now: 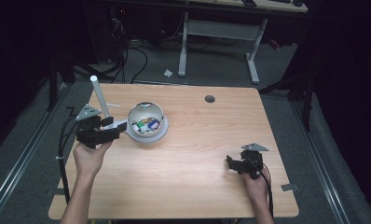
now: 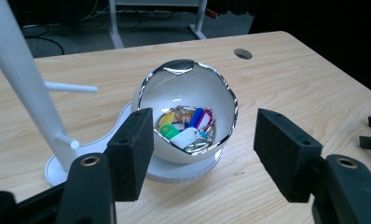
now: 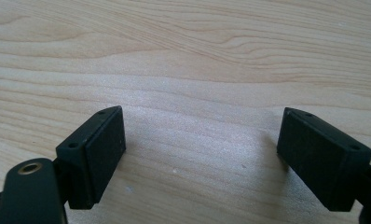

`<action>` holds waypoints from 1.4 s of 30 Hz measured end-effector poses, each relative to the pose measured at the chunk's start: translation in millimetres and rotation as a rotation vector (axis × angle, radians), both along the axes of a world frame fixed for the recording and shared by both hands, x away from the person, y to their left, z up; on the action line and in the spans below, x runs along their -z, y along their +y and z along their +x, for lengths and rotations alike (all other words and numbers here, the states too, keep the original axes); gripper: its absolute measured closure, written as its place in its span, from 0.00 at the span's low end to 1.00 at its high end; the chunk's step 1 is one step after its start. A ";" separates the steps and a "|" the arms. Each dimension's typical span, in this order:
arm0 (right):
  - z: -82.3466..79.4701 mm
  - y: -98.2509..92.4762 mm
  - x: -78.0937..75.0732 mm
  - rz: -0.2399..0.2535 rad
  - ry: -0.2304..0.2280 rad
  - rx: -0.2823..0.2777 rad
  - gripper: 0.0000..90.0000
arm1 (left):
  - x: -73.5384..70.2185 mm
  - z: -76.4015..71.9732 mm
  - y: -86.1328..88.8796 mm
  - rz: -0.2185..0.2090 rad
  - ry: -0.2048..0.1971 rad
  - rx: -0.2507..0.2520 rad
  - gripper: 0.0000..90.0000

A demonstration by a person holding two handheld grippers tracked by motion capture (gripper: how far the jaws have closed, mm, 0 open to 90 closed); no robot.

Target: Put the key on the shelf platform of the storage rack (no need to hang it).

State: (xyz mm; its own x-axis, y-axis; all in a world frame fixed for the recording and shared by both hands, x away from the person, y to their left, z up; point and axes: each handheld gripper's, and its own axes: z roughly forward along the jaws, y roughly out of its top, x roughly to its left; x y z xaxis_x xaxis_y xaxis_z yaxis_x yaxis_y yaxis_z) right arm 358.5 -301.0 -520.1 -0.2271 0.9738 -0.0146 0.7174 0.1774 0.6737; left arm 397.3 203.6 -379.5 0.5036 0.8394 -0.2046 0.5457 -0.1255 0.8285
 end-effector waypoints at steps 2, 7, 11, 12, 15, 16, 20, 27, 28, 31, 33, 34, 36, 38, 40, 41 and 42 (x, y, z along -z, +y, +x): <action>0.0 0.0 0.0 0.000 0.000 0.000 0.17 | 1.7 -3.0 2.7 -0.014 0.000 -0.005 0.42; 0.0 0.0 0.0 0.000 0.000 0.000 0.17 | 5.5 -8.9 5.3 -0.016 0.004 -0.013 0.42; 0.0 -0.1 -0.1 -0.001 0.000 -0.001 0.17 | 9.0 -11.6 6.7 -0.011 0.009 -0.016 0.42; 0.0 0.0 -0.1 0.000 0.001 -0.001 0.17 | 10.3 -12.3 7.3 -0.012 0.011 -0.017 0.42; 0.0 0.0 0.0 -0.001 0.000 0.000 0.17 | 13.4 -15.2 8.5 -0.017 0.015 -0.024 0.42; 0.0 0.0 -0.1 0.000 0.001 0.000 0.17 | 14.3 -16.2 8.8 -0.014 0.015 -0.027 0.42; 0.0 0.0 0.0 0.000 0.000 0.000 0.17 | 18.9 -20.7 9.2 0.000 0.012 -0.037 0.42; 0.0 0.0 0.0 0.000 0.000 0.000 0.17 | 24.2 -24.8 9.5 0.004 0.011 -0.044 0.41; 0.0 0.0 0.0 0.000 0.000 0.000 0.17 | 25.6 -25.2 9.2 0.002 0.013 -0.046 0.41; 0.0 0.0 0.0 0.000 0.000 0.000 0.17 | 30.1 -26.3 8.7 0.000 0.017 -0.043 0.41; 0.0 0.0 0.0 -0.001 0.000 0.000 0.17 | 32.7 -26.8 8.7 0.004 0.021 -0.040 0.41; 0.0 0.0 0.0 0.000 0.000 0.000 0.17 | 34.4 -27.2 8.8 0.007 0.025 -0.042 0.41; 0.0 0.0 0.0 0.000 0.000 0.000 0.17 | 37.6 -28.1 8.9 0.006 0.030 -0.045 0.41; 0.0 0.0 0.0 -0.001 -0.001 0.000 0.17 | 41.6 -28.6 8.9 0.006 0.039 -0.048 0.41; 0.0 0.0 0.0 0.000 0.000 0.000 0.17 | 46.8 -28.8 8.6 -0.002 0.053 -0.051 0.40; 0.0 0.0 0.0 0.000 0.000 0.000 0.17 | 46.8 -28.8 8.6 -0.002 0.053 -0.051 0.39; 0.0 0.0 0.0 -0.001 0.000 0.000 0.17 | 49.9 -28.7 8.6 -0.002 0.061 -0.053 0.39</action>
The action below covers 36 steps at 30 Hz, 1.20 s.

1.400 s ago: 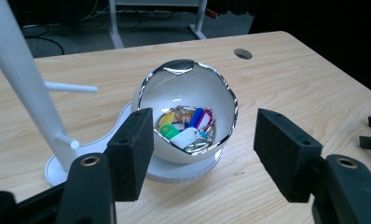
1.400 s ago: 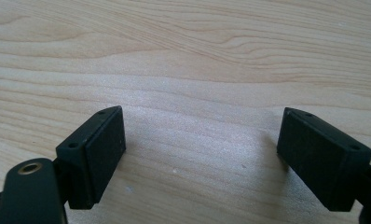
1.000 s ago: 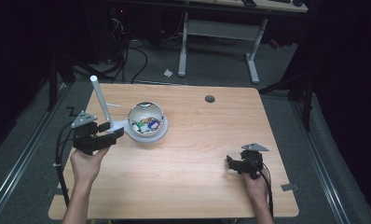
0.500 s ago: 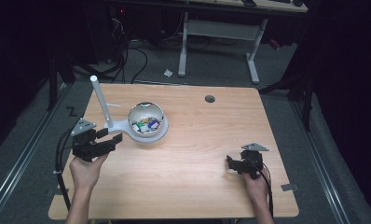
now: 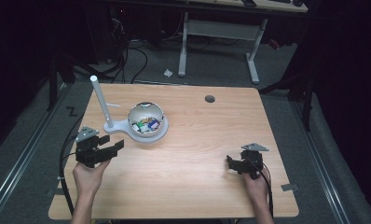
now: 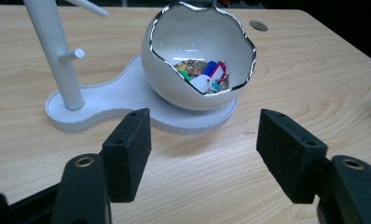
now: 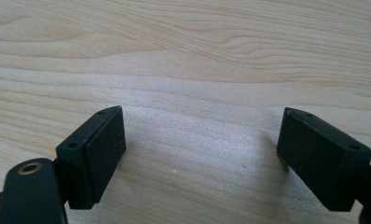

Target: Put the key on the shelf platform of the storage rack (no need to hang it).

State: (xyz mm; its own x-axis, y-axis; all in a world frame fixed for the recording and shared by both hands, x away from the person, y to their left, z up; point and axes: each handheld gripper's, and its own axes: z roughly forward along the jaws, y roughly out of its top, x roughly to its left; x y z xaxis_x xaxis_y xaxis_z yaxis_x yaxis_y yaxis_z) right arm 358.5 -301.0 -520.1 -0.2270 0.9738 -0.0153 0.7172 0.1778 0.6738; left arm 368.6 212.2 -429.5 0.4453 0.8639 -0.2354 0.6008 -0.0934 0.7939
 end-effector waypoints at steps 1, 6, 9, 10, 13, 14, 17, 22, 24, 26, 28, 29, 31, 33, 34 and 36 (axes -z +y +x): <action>0.0 0.0 0.0 0.000 0.000 0.000 0.17 | 0.0 0.0 0.0 0.000 0.000 0.000 0.39; 0.0 0.0 0.0 0.001 0.000 0.000 0.17 | 6.2 -0.7 -0.4 -0.007 0.012 -0.005 0.38; 0.0 0.0 0.0 0.000 0.000 0.000 0.17 | 10.6 -1.1 -2.5 -0.005 0.018 -0.006 0.37; 0.0 0.0 0.0 0.000 0.000 0.000 0.17 | 12.2 -1.1 -3.0 -0.005 0.021 -0.003 0.37; 0.0 0.0 0.0 0.001 0.000 0.000 0.17 | 17.1 -1.1 -5.1 0.006 0.030 -0.002 0.36; 0.0 0.1 0.0 0.000 0.000 0.000 0.17 | 18.7 -1.2 -5.5 0.005 0.034 -0.005 0.35; 0.0 0.0 0.0 0.000 0.000 0.000 0.17 | 23.7 -1.7 -7.0 0.004 0.042 -0.002 0.35; 0.0 0.0 0.0 0.000 0.000 0.000 0.17 | 32.0 -1.8 -9.8 0.012 0.050 -0.001 0.35; 0.0 0.0 -0.1 0.000 0.001 0.000 0.17 | 34.8 -1.5 -10.6 0.018 0.055 -0.003 0.35; 0.0 0.0 -0.1 0.000 0.001 0.000 0.17 | 37.8 -1.4 -11.4 0.017 0.060 -0.006 0.35; 0.0 0.0 -0.1 0.000 0.001 0.000 0.17 | 40.7 -1.3 -12.4 0.023 0.060 -0.007 0.35; -0.1 0.0 -0.1 0.001 0.001 0.000 0.17 | 42.2 -1.2 -13.0 0.025 0.061 -0.009 0.35; -0.1 0.0 -0.1 0.000 0.001 0.000 0.17 | 45.1 -1.1 -13.8 0.026 0.067 -0.008 0.34; 0.0 0.0 -0.1 0.000 0.001 0.000 0.17 | 48.1 -0.8 -15.1 0.035 0.070 -0.010 0.34; -0.1 0.0 -0.1 0.001 0.001 0.000 0.17 | 49.8 -0.4 -15.7 0.039 0.071 -0.011 0.34; 0.0 0.0 -0.1 0.000 0.001 0.000 0.17 | 52.5 0.0 -16.4 0.048 0.078 -0.012 0.34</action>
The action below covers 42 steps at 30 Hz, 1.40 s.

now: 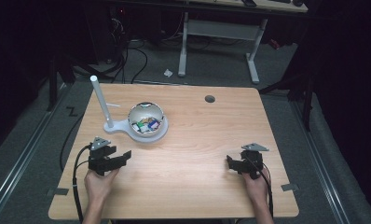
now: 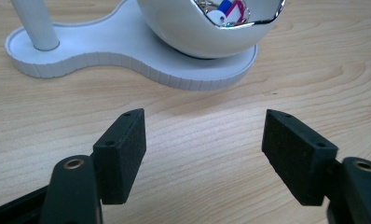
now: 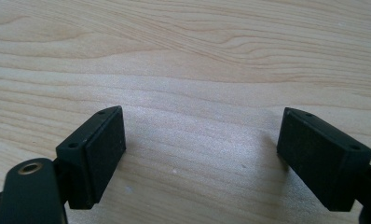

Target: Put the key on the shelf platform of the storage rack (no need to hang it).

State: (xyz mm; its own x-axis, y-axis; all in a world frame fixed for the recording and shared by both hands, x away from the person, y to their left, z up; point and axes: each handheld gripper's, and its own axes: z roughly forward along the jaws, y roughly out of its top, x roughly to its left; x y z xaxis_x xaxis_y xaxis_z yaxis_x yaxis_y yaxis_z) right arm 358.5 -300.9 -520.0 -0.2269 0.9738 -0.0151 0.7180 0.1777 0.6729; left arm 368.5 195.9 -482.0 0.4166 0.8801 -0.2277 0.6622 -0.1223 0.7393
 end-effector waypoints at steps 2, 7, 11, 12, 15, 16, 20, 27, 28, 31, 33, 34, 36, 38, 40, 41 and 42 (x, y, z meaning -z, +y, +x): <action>0.0 0.0 0.0 0.000 0.000 0.000 0.17 | 3.5 0.1 -1.3 0.008 0.001 -0.003 0.34; 0.0 0.0 0.0 0.000 0.000 0.000 0.17 | 11.1 0.9 -3.6 0.023 0.010 -0.011 0.34; 0.0 0.0 0.0 0.000 0.000 0.000 0.17 | 16.0 1.7 -5.0 0.037 0.013 -0.016 0.35; 0.0 0.0 0.0 0.000 0.000 0.000 0.17 | 16.9 1.9 -5.6 0.047 0.017 -0.016 0.35; 0.0 0.0 0.0 0.000 0.000 0.000 0.17 | 19.4 2.2 -7.5 0.057 0.013 -0.019 0.35; 0.0 0.1 0.0 0.000 0.000 0.000 0.17 | 20.6 2.5 -8.0 0.058 0.013 -0.019 0.35; 0.0 0.1 0.0 0.001 0.000 0.001 0.17 | 25.4 3.6 -10.4 0.079 0.016 -0.025 0.35; 0.0 0.0 0.0 0.000 0.000 0.000 0.17 | 30.9 4.3 -12.7 0.102 0.009 -0.039 0.35; 0.0 0.1 0.0 0.000 0.000 0.001 0.17 | 31.5 4.4 -12.9 0.105 0.008 -0.039 0.35; 0.0 0.1 0.0 0.000 0.000 0.001 0.17 | 34.9 5.0 -13.5 0.125 0.005 -0.049 0.35; 0.0 0.1 0.0 0.000 0.000 0.001 0.17 | 36.2 4.8 -13.5 0.131 0.002 -0.053 0.35; 0.0 0.1 0.0 0.000 0.000 0.001 0.17 | 36.2 4.8 -13.5 0.131 0.002 -0.053 0.35; 0.0 0.1 0.0 0.000 0.000 0.001 0.17 | 38.4 4.6 -13.6 0.129 0.000 -0.061 0.35; -0.1 0.1 0.0 0.000 0.000 0.001 0.17 | 40.0 5.3 -14.0 0.144 0.005 -0.063 0.35; 0.0 0.1 0.0 0.000 0.000 0.001 0.17 | 41.2 5.8 -14.8 0.159 0.003 -0.062 0.35; 0.0 0.1 0.0 0.000 0.000 0.001 0.17 | 42.2 6.3 -15.4 0.168 0.004 -0.061 0.35; 0.0 0.1 0.0 -0.001 0.000 0.001 0.17 | 43.8 6.6 -16.5 0.183 0.005 -0.061 0.35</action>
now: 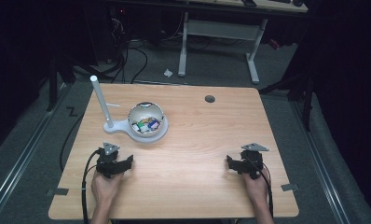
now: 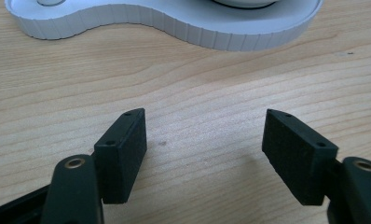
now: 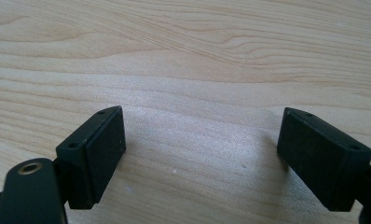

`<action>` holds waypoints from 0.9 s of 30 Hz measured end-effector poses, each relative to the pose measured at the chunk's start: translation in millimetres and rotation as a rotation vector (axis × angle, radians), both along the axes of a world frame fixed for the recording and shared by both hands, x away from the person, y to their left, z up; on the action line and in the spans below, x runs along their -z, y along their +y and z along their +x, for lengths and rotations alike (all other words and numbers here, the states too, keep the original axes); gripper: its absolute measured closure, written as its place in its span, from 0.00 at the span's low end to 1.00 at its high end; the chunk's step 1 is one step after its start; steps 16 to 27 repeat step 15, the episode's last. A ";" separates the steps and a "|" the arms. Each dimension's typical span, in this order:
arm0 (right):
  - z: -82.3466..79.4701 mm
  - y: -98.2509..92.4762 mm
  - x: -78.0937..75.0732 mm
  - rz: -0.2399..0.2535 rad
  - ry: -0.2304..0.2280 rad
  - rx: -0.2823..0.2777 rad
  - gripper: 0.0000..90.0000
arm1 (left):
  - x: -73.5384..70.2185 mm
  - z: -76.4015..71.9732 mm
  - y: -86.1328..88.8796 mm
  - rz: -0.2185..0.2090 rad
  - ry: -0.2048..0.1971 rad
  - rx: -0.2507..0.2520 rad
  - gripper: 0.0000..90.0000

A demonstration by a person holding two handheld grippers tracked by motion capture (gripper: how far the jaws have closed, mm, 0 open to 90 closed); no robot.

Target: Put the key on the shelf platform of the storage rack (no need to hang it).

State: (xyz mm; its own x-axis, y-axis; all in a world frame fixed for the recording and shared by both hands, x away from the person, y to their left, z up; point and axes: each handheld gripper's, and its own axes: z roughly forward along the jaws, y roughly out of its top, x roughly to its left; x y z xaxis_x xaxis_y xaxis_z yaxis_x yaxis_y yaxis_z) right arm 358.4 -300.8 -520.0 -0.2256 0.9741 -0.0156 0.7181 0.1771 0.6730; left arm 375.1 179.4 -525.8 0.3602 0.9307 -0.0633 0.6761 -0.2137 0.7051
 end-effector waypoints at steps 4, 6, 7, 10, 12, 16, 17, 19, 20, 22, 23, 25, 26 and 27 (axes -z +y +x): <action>0.0 0.0 0.0 0.000 0.000 0.000 0.17 | 2.2 -1.8 -3.0 0.022 -0.025 -0.002 0.34; 0.0 0.0 0.0 0.000 -0.001 0.000 0.17 | 2.2 -2.2 -3.4 0.024 -0.025 -0.006 0.34; 0.0 0.0 0.0 0.000 -0.001 0.000 0.17 | 2.0 -2.5 -3.3 0.025 -0.023 -0.005 0.34; 0.0 0.0 0.1 -0.001 -0.001 -0.001 0.17 | 2.0 -2.9 -3.2 0.023 -0.022 -0.008 0.34; 0.0 0.0 0.1 0.000 -0.001 0.000 0.17 | 2.0 -2.9 -3.2 0.023 -0.022 -0.008 0.34; 0.0 0.0 0.0 -0.001 -0.001 0.000 0.17 | 2.1 -2.8 -3.2 0.021 -0.023 -0.010 0.34; 0.0 0.0 0.0 -0.001 -0.001 0.000 0.17 | 2.1 -2.8 -3.2 0.021 -0.023 -0.010 0.34; 0.0 0.0 0.0 -0.001 -0.001 0.000 0.17 | 2.1 -2.8 -3.2 0.021 -0.023 -0.010 0.34; 0.0 0.0 0.0 -0.001 -0.001 0.000 0.17 | 2.1 -2.8 -3.2 0.021 -0.023 -0.010 0.34; 0.0 0.0 0.0 -0.001 -0.001 0.000 0.17 | 2.1 -2.8 -3.2 0.021 -0.023 -0.010 0.34; 0.0 0.0 0.0 -0.001 -0.001 0.000 0.17 | 2.1 -2.8 -3.2 0.021 -0.023 -0.010 0.34; 0.0 0.0 0.0 -0.001 -0.001 0.000 0.17 | 2.1 -2.8 -3.2 0.021 -0.023 -0.010 0.34; 0.0 0.0 0.0 -0.001 -0.001 0.000 0.17 | 2.1 -2.8 -3.2 0.021 -0.023 -0.010 0.34; 0.0 0.0 0.0 -0.001 -0.001 0.000 0.17 | 2.1 -2.8 -3.2 0.021 -0.023 -0.010 0.34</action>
